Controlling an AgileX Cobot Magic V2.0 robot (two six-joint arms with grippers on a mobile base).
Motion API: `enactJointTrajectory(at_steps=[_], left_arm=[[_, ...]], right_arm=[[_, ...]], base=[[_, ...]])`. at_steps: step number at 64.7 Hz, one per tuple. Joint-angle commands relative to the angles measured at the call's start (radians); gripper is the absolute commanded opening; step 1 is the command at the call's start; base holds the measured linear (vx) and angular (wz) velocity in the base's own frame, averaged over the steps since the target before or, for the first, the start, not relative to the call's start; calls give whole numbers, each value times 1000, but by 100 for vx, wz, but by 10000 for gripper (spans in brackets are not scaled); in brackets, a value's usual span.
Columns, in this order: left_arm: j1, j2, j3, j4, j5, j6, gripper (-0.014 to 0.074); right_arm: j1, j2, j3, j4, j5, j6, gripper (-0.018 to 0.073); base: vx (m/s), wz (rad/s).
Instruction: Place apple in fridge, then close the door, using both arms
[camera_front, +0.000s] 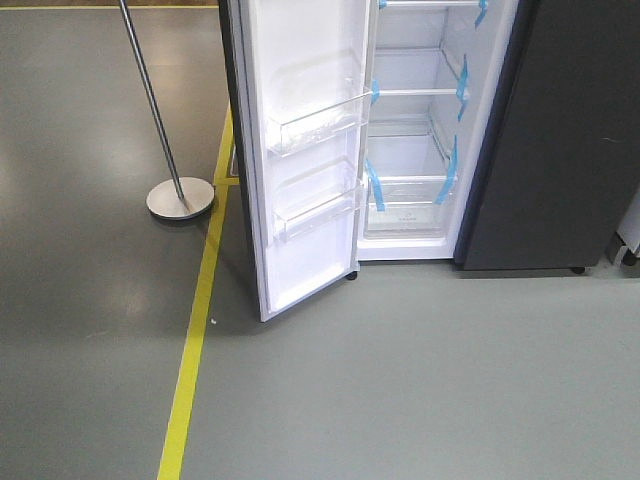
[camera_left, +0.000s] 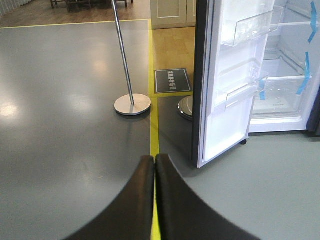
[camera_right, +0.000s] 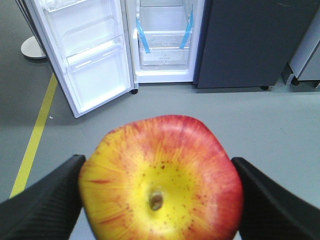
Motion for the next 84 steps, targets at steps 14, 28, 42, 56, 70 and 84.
enactJointTrajectory(at_steps=[14, 28, 42, 56, 70, 84], left_arm=[[-2, -11, 18, 2, -69, -2, -5], [-2, -11, 18, 2, -69, -2, -5], [-2, -11, 18, 2, -69, -2, -5], [-2, -11, 18, 2, -69, -2, -5], [-2, -11, 18, 2, -69, -2, -5], [-2, -11, 18, 2, -69, -2, -5]], right_arm=[[-4, 0, -28, -1, -80, -1, 132], [-4, 0, -28, -1, -80, -1, 132], [-4, 0, -28, -1, -80, -1, 132], [-4, 0, -28, -1, -80, -1, 132], [-4, 0, -28, -1, -80, -1, 132], [-4, 0, -28, -1, -80, -1, 132]], base=[[6, -1], [7, 0], [7, 0], [8, -2], [7, -4], [9, -2]])
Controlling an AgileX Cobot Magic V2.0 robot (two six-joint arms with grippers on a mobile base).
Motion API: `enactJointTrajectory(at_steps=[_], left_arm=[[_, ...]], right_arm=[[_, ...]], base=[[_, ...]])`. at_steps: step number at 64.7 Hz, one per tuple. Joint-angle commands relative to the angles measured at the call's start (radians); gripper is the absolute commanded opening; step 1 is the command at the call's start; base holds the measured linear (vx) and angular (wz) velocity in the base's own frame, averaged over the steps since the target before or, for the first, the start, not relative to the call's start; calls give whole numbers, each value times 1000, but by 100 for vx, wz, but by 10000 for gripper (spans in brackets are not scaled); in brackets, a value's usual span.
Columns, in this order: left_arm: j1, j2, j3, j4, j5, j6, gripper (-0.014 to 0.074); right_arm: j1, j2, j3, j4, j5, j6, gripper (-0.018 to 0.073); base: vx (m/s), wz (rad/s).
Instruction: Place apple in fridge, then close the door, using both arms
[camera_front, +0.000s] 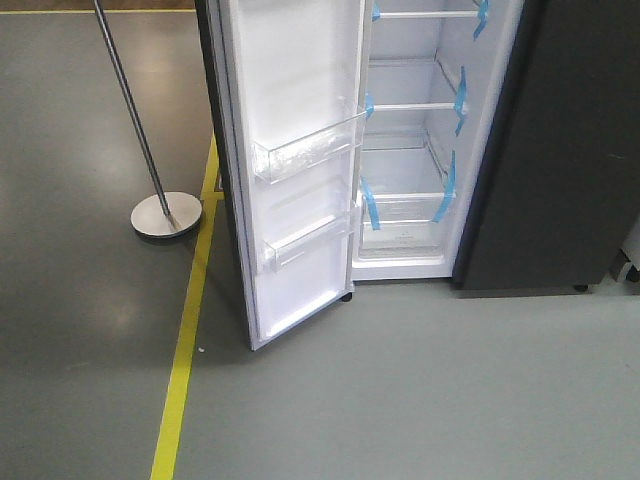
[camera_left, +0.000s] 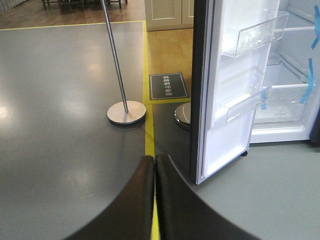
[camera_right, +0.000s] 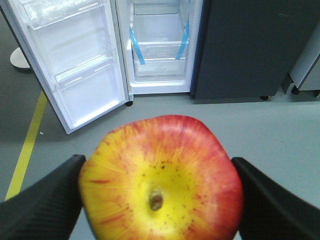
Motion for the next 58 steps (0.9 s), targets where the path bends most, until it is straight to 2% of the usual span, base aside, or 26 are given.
enactJointTrajectory(at_steps=[1, 58], left_arm=[[-2, -11, 18, 2, -69, -2, -5], [-2, -11, 18, 2, -69, -2, -5]], right_arm=[[-4, 0, -28, -1, -80, -1, 132], [-4, 0, -28, -1, -80, -1, 132]], base=[[10, 0], [7, 1]])
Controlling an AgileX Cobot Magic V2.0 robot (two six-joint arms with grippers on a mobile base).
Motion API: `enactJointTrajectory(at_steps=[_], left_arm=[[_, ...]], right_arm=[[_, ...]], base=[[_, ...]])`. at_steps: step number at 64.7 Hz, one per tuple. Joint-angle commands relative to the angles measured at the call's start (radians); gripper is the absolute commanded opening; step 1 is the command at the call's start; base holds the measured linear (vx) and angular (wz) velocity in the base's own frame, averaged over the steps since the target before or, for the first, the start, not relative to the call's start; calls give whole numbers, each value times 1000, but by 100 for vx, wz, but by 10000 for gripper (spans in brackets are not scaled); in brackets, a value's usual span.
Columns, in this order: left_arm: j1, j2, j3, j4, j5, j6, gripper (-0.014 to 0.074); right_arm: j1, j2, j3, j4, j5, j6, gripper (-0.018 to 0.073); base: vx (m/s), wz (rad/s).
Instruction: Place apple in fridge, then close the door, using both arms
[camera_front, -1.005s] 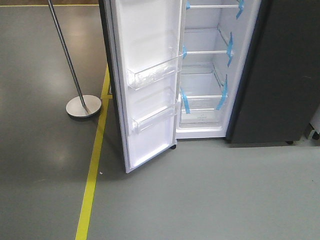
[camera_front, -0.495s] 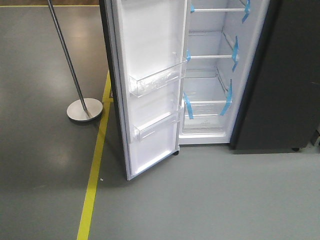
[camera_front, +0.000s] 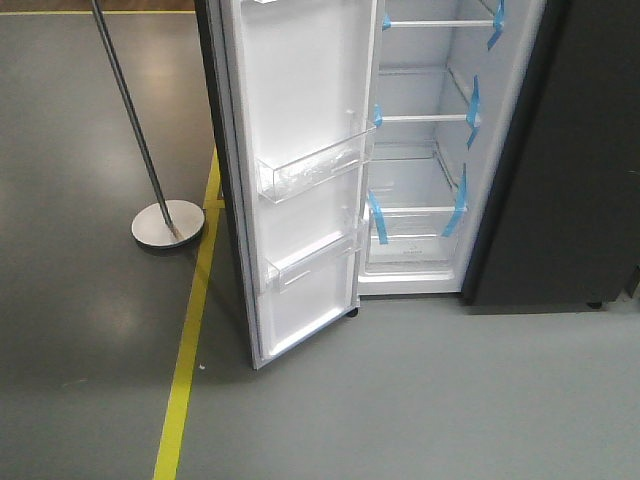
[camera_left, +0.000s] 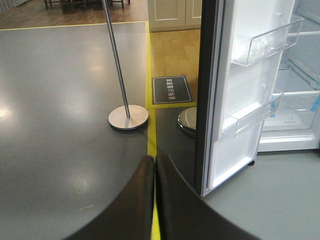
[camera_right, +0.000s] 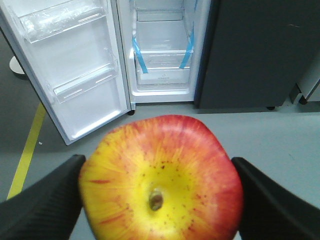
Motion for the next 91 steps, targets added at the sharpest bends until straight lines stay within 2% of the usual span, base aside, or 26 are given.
enactJointTrajectory(at_steps=[1, 91], left_arm=[[-2, -11, 18, 2, -69, -2, -5], [-2, -11, 18, 2, -69, -2, -5]], right_arm=[[-4, 0, -28, -1, -80, -1, 132], [-4, 0, -28, -1, -80, -1, 132]], base=[[4, 0], [7, 0]])
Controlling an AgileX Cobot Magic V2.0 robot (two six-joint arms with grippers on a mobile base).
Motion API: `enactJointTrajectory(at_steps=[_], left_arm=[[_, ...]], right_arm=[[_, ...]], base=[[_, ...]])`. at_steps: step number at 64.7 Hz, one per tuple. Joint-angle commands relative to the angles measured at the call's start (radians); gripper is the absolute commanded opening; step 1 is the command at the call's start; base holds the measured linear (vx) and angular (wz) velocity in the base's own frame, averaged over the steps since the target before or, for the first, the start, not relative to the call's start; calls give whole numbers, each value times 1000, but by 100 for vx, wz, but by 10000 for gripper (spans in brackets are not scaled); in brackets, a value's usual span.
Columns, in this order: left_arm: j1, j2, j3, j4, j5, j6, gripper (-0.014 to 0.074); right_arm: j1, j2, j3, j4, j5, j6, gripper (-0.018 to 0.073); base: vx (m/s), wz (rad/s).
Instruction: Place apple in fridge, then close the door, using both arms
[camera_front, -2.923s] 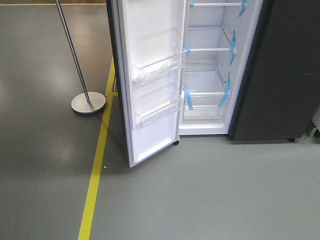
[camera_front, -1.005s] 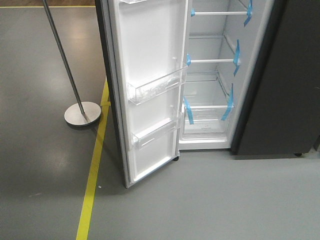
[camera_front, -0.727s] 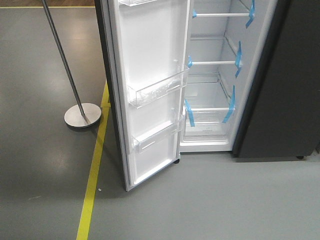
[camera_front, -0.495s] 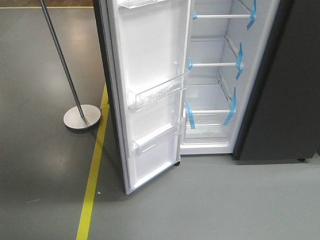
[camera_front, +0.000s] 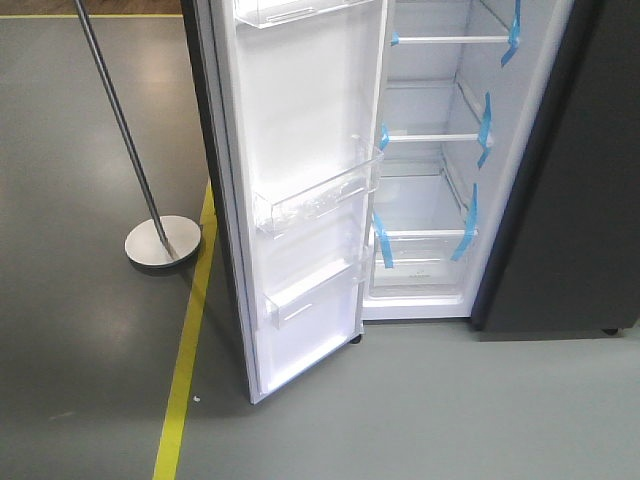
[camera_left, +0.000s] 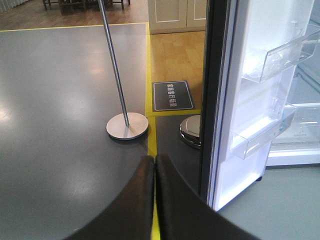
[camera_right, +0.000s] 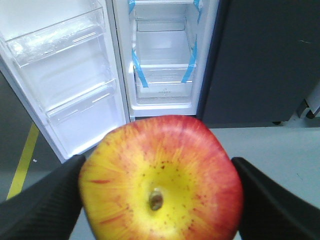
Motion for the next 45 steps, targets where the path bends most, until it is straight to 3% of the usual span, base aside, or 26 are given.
enactJointTrajectory(at_steps=[1, 45], left_arm=[[-2, -11, 18, 2, -69, -2, -5], [-2, -11, 18, 2, -69, -2, -5]], right_arm=[[-4, 0, -28, -1, -80, -1, 132], [-4, 0, -28, -1, -80, -1, 132]], base=[[7, 0], [6, 0]])
